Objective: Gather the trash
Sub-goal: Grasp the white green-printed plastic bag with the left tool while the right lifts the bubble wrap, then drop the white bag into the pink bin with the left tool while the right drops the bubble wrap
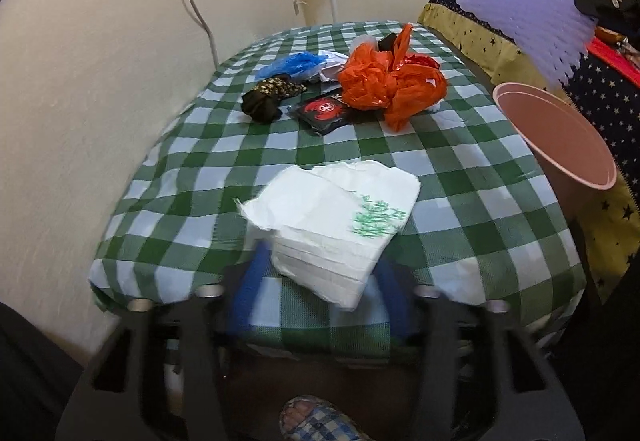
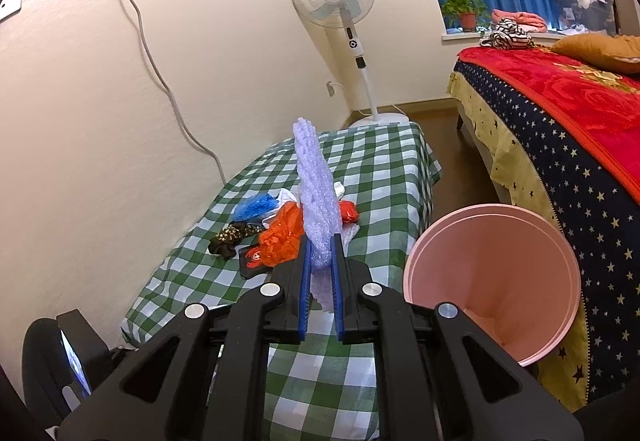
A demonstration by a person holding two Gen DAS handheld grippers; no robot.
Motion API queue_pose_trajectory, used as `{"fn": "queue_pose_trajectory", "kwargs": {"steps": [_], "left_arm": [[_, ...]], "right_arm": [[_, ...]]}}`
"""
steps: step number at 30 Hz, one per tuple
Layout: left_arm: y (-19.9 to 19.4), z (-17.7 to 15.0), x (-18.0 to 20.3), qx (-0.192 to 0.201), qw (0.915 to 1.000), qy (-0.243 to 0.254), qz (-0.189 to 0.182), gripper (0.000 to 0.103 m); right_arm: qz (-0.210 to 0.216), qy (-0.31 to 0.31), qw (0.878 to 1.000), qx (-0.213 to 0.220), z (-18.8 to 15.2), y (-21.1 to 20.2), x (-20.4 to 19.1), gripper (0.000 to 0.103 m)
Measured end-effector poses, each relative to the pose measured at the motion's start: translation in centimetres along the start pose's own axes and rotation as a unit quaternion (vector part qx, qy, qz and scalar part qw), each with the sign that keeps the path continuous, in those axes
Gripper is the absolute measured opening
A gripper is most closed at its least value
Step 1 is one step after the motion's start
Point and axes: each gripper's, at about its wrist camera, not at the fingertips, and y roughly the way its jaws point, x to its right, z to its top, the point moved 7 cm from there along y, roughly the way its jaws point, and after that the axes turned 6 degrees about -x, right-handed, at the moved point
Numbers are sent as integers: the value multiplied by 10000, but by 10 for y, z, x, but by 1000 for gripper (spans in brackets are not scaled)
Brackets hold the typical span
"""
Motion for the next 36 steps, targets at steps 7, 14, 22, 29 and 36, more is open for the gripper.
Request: {"fn": "queue_pose_trajectory", "kwargs": {"steps": [7,14,22,29,36], "left_arm": [[-10,15,-10,253,9989,-384,-103,3],[-22,33,-5,562,9905,-852,-925,3],[-27,50,16,661,9838,-915,-1395,2],[-38,74,33,854,9798,-834,-1604,2],[-35,94,55,836,9766,-762,-1831,2]], "right_arm": [[-115,55,9999,-13,-3,-2,10,10],[-234,152,9996,14,-4,-6,24,10],[-402,311,9987,100,0,-12,42,10],[-661,415,9967,202,5,-18,60,10],[-881,581,9939,316,12,-27,81,10]]}}
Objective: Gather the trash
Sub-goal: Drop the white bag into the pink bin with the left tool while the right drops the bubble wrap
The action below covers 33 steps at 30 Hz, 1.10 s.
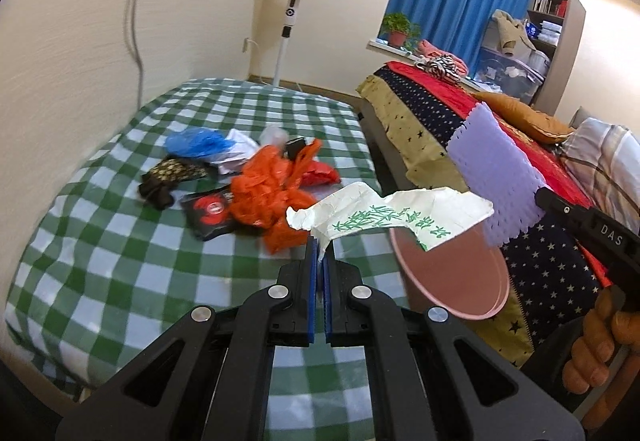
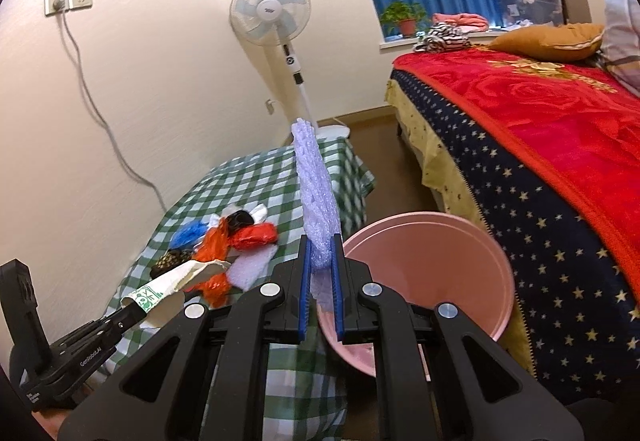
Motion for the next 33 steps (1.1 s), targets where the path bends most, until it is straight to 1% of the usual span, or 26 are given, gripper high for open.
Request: {"fn": "queue_pose_trajectory", "kwargs": {"steps": [5,12,17,22,27,33], "left_arm": [[14,16,18,-23,9999,51,-154,2],[38,41,52,-66,9988,170,-465,2],[61,49,75,-137,9974,254,-660,2],[83,45,88,-267,9957,212,-857,2],[105,33,94,-463,9932,73,-1063,2],[124,21,105,-643,9910,166,-1158,2]], "right_arm": [[-198,162,9996,100,9,-3,20,10],[-607,234,9977,172,17,-2,43,10],[-819,335,9959,169,17,0,57,10],[-972,501,9939,133,16,3,69,10],[-1155,423,9924,83,15,8,73,10],[-1274,413,9910,-3,14,15,77,10]]}}
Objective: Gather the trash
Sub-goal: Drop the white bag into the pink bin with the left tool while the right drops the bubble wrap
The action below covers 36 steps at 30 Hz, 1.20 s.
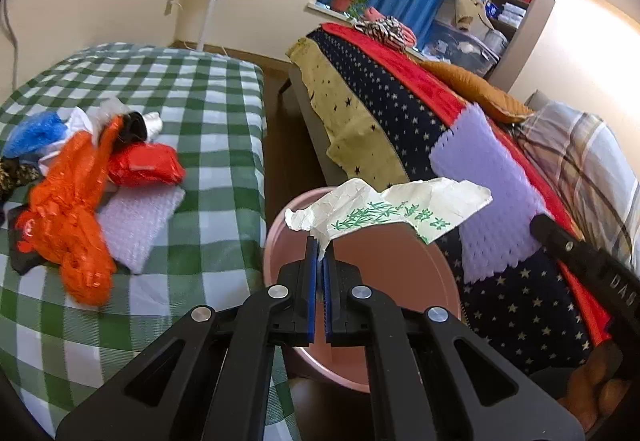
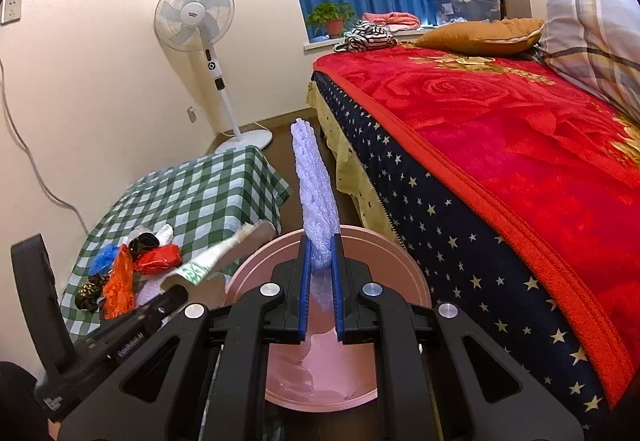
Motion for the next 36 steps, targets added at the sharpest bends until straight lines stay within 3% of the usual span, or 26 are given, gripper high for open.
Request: {"fn": "queue_pose_trajectory", "kwargs": {"steps": [14,15,16,18,19,21,32,36], "left_arm": [[21,-10,-1,-273,9992,-113,-256,3],[23,-11,-1,-315,9991,-118,-260,12],[24,-11,-1,-340,9991,-119,-243,31],[23,-12,-2,-318,9993,-116,-164,41],[22,-12,-4,-332,9993,-108,-139,41],[20,-12,-6,-334,9993,-106,-133,41],[-16,-8,-14,-3,10000,75,-56,41],[-36,-8,-21,160,9998,109,-8,36]], "right_arm": [[-180,-18,9998,-65,-2,7,-1,13],[-224,-2,9997,-61,-2,7,0,15],[-253,29,9997,-63,-2,7,2,19],[-299,93,9995,-71,-2,7,5,32],[-327,106,9994,-63,-2,7,6,40],[-364,108,9993,-34,-2,6,7,42],[-371,-88,9992,78,-6,1,-5,42],[-227,-221,9993,187,-10,-5,-19,41]]}}
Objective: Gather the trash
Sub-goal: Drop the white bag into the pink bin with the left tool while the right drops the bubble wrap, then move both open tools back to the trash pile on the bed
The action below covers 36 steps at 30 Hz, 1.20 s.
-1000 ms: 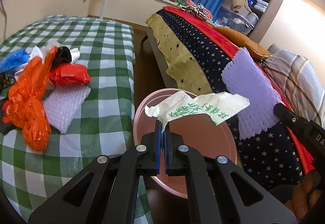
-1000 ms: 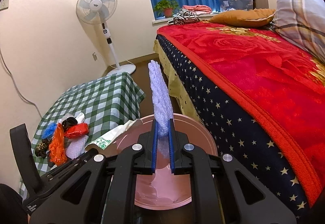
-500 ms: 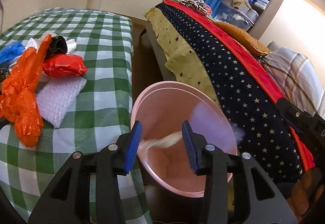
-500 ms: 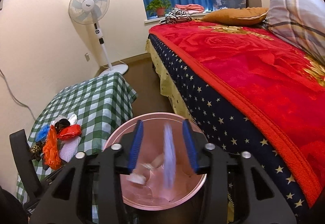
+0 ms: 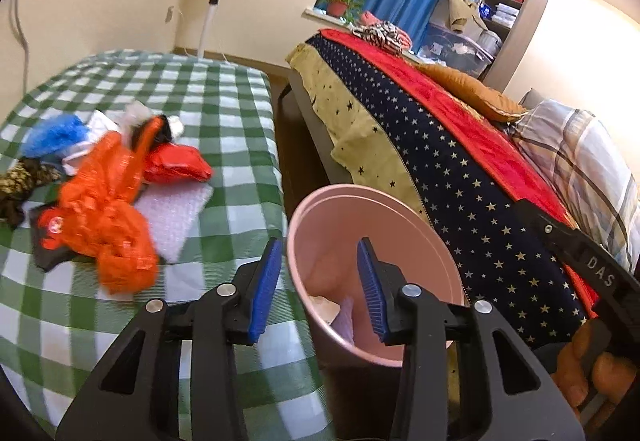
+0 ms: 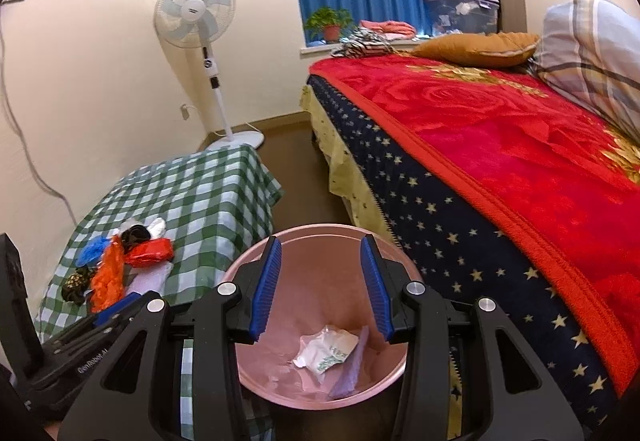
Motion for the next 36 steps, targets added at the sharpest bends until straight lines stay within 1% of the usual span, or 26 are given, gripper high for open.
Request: {"fn": "queue_pose_trajectory", "kwargs": {"steps": [2,5,7,9,13,17,21,26,30,36], "left_arm": [[-10,0,-7,74,10000,-11,30,34],[-23,0,-19,192,9997,-35,146,26],[-31,-1,-28,266,9994,-98,212,24],[-40,1,-38,352,9989,-141,292,20],[-56,4,-58,546,9970,-210,511,20],[-66,4,-82,631,9948,-399,699,19],[-74,4,-106,720,9916,-603,885,19],[-80,2,-129,810,9871,-782,1141,19],[-83,2,-145,886,9829,-923,1326,19],[-83,6,-165,993,9757,-1060,1638,19]], "right_arm": [[87,-62,9999,75,-1,-4,-8,41],[271,-144,9994,130,-5,-9,-21,36],[385,-210,9989,148,-8,-11,-32,33],[518,-255,9982,146,-11,-13,-43,31],[742,-307,9967,123,-14,-12,-63,28],[942,-357,9949,97,-16,-10,-81,26],[1179,-364,9924,-22,-21,-1,-102,22],[1387,-441,9892,-147,-26,16,-128,21],[1536,-532,9862,-324,-31,35,-149,21],[1714,-464,9815,-711,-43,65,-174,21]]}}
